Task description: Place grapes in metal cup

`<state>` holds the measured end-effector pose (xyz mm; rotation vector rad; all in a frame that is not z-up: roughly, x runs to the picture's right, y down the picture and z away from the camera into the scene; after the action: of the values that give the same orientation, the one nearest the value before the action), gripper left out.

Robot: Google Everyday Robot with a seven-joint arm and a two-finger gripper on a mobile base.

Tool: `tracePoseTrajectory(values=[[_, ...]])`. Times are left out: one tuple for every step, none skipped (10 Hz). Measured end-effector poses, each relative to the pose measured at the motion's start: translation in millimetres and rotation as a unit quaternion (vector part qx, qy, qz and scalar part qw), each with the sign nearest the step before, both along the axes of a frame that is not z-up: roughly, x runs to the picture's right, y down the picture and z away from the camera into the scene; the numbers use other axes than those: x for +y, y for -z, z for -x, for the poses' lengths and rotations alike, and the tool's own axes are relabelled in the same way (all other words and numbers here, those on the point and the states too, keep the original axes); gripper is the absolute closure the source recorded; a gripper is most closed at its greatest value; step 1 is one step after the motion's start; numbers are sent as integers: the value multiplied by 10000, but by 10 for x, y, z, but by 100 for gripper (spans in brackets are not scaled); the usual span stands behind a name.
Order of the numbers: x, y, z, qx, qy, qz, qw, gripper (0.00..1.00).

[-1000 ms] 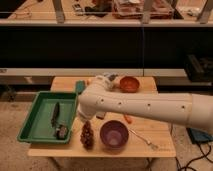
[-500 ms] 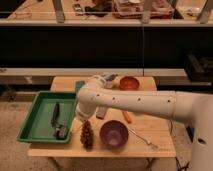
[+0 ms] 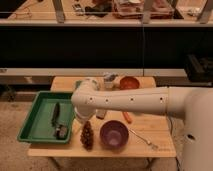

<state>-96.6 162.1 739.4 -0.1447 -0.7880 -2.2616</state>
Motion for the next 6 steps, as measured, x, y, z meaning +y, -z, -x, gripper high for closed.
tracePoseTrajectory(values=[[19,-23,-77,148,-60,10,9999,20],[43,-56,-88,175,-102,37,9998,20],[101,-116,-113,148,-229,168,9995,20],[150,-171,-133,109,-301,273,9991,20],[209,-234,-125,58,-344,362,9987,20],[299,-327,-92,-22,-396,480,9981,20]])
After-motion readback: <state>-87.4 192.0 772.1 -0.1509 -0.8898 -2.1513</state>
